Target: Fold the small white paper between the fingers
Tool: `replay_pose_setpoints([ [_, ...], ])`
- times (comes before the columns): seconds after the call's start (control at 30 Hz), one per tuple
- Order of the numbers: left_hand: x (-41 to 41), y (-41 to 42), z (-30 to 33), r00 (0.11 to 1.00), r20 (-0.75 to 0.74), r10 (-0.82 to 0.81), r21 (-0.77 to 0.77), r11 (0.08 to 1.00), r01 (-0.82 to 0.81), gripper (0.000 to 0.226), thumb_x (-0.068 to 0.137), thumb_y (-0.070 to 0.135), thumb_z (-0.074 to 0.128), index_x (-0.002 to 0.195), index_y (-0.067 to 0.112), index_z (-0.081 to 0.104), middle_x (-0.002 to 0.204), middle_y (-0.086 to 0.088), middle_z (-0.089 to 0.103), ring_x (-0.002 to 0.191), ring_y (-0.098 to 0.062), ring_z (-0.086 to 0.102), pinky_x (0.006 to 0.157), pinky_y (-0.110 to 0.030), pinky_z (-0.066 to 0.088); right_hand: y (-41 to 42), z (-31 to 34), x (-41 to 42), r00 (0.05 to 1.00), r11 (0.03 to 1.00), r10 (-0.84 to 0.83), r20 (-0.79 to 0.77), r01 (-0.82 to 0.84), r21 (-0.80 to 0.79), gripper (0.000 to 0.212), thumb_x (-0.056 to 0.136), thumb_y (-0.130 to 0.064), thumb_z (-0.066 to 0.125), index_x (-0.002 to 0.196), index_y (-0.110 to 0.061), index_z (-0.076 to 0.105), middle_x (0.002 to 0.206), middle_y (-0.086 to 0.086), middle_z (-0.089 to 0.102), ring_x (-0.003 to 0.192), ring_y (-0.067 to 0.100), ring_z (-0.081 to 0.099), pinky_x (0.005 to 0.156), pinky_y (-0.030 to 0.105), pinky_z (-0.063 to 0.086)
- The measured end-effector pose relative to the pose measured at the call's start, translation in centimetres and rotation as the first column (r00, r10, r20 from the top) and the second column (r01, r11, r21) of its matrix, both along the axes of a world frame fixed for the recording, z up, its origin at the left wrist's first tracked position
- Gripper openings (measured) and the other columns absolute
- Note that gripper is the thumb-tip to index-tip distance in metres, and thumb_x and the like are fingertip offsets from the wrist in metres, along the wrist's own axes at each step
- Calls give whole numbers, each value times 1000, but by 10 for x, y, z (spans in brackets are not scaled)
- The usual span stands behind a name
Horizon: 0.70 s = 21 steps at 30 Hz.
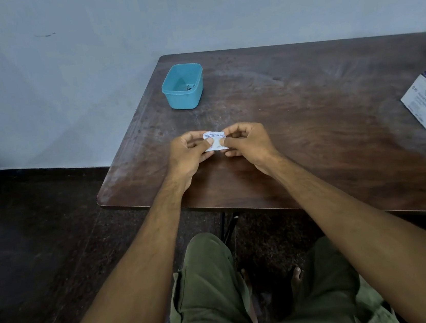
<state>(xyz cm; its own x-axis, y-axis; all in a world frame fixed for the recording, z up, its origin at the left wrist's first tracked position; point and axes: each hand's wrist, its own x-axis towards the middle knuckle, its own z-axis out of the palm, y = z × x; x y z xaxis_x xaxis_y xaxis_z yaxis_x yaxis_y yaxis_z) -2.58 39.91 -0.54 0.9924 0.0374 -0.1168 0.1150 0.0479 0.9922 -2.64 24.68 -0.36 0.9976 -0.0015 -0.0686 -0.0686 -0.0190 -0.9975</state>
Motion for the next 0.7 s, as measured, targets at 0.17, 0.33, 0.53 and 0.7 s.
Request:
replay_pose_setpoints([
  [0.17,-4,-2,2,1000,-11,1,-21,1000,-1,9,92,7,62,94,11,69,93,-8,72,86,-14,70,73,-24,57,-2,0,-3,1000,999,22,15,-23,41,16,83,6,68,87,-10,70,82,6,68,69,12,68,62,22,59],
  [0.33,-8,-3,10,989,-132,-67,-153,987,47,27,93,30,61,91,5,70,92,-10,74,87,-17,72,74,-23,58,-10,0,-5,999,999,39,32,-39,11,13,84,6,66,83,-6,70,87,9,69,72,13,69,64,21,58],
  [0.53,-13,-17,10,969,-207,-133,-138,985,105,9,87,10,68,93,3,69,91,-12,72,74,-15,72,67,-18,57,-26,0,-11,994,996,24,109,-14,-87,12,86,0,67,81,-10,73,82,7,73,74,16,70,70,25,59],
  [0.7,-15,-29,7,970,-186,-159,-93,985,144,8,86,6,69,93,1,69,87,-11,72,69,-13,70,67,-18,57,-36,-5,-20,981,990,0,195,28,-141,22,87,2,64,79,-16,73,86,-2,70,73,13,69,66,25,58],
])
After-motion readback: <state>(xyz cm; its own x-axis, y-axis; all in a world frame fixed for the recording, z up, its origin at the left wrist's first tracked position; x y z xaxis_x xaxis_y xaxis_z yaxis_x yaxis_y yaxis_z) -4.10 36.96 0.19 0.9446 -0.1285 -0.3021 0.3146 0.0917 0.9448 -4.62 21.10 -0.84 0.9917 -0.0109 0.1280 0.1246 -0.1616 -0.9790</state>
